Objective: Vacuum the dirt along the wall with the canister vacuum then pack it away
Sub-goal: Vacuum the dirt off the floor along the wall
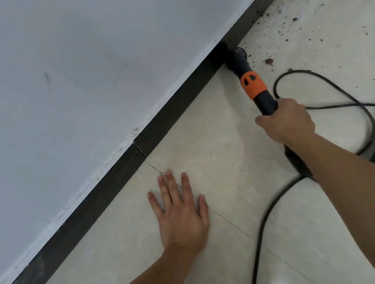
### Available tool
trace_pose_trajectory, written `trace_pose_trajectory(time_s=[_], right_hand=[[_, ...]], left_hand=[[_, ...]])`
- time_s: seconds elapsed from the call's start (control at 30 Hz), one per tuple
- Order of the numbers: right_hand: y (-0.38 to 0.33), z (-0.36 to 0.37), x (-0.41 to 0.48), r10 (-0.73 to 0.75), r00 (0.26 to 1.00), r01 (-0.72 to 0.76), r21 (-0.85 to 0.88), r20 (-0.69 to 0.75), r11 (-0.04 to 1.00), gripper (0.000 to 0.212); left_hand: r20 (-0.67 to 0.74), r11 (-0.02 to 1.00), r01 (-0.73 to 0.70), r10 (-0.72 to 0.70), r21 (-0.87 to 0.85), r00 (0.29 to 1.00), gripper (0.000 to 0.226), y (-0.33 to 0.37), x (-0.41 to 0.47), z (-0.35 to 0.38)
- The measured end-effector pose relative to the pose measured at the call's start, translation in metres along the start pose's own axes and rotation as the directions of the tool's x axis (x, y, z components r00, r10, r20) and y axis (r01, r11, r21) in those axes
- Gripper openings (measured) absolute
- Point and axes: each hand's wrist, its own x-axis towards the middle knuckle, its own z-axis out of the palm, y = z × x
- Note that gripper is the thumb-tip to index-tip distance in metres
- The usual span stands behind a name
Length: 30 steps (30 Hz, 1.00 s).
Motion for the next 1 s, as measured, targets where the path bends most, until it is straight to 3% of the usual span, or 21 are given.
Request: trace_pose_trajectory(time_s=[0.23, 0.33, 0.47, 0.77, 0.87, 1.0], right_hand=[[-0.003, -0.005, 0.020, -0.003, 1.000, 0.001, 0.053, 0.028, 0.999, 0.031], [0.011, -0.006, -0.023, -0.081, 0.993, 0.078, 0.034, 0.086, 0.996, 0.024], [0.041, -0.012, -0.094, -0.183, 0.959, 0.211, -0.115, 0.215, 0.971, 0.025], [0.098, -0.028, -0.190, -0.199, 0.910, 0.266, -0.145, 0.362, 0.953, 0.023], [0.107, -0.034, -0.198, -0.135, 0.933, 0.197, -0.162, 0.334, 0.967, 0.023], [0.119, -0.054, -0.196, 0.060, 0.977, -0.038, -0.111, 0.205, 0.993, 0.025]], left_hand=[[0.029, 1.000, 0.010, -0.010, 0.011, 1.000, 0.065, -0.002, 0.000, 0.001], [0.067, 1.000, 0.015, -0.014, -0.011, 0.998, 0.067, -0.001, -0.001, -0.006], [0.102, 1.000, 0.026, -0.026, 0.000, 0.994, 0.068, 0.002, 0.000, -0.013], [0.104, 0.999, 0.047, -0.046, -0.002, 0.994, 0.070, 0.004, -0.001, -0.017], [0.107, 0.999, 0.043, -0.043, -0.003, 0.993, 0.070, 0.003, -0.001, -0.017], [0.110, 0.999, 0.045, -0.044, -0.007, 0.993, 0.072, 0.003, -0.001, -0.018]])
